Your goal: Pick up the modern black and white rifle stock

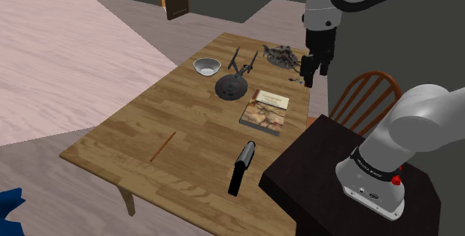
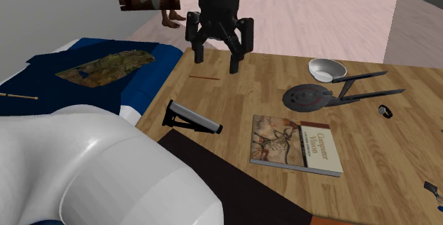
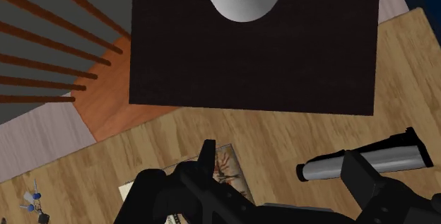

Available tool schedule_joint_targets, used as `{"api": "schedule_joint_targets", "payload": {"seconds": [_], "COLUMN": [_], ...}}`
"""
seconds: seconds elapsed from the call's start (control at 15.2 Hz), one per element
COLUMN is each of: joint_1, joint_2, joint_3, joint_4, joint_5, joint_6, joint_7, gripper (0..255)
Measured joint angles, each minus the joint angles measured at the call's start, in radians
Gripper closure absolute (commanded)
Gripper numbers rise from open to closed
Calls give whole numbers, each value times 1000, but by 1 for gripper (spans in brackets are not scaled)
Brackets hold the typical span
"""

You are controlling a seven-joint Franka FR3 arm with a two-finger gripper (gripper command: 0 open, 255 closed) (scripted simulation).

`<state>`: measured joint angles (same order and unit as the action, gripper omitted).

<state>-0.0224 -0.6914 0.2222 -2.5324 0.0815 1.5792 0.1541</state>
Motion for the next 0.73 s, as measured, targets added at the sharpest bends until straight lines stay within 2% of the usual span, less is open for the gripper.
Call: {"api": "schedule_joint_targets", "payload": {"seconds": [0.26,0.73], "joint_1": [-9,-31], "joint_2": [89,333], "joint_3": [74,197], "joint_4": [-29,-22], "joint_5": [70,166], "joint_6": [77,255], "joint_7": [156,429], "gripper": [0,0]}}
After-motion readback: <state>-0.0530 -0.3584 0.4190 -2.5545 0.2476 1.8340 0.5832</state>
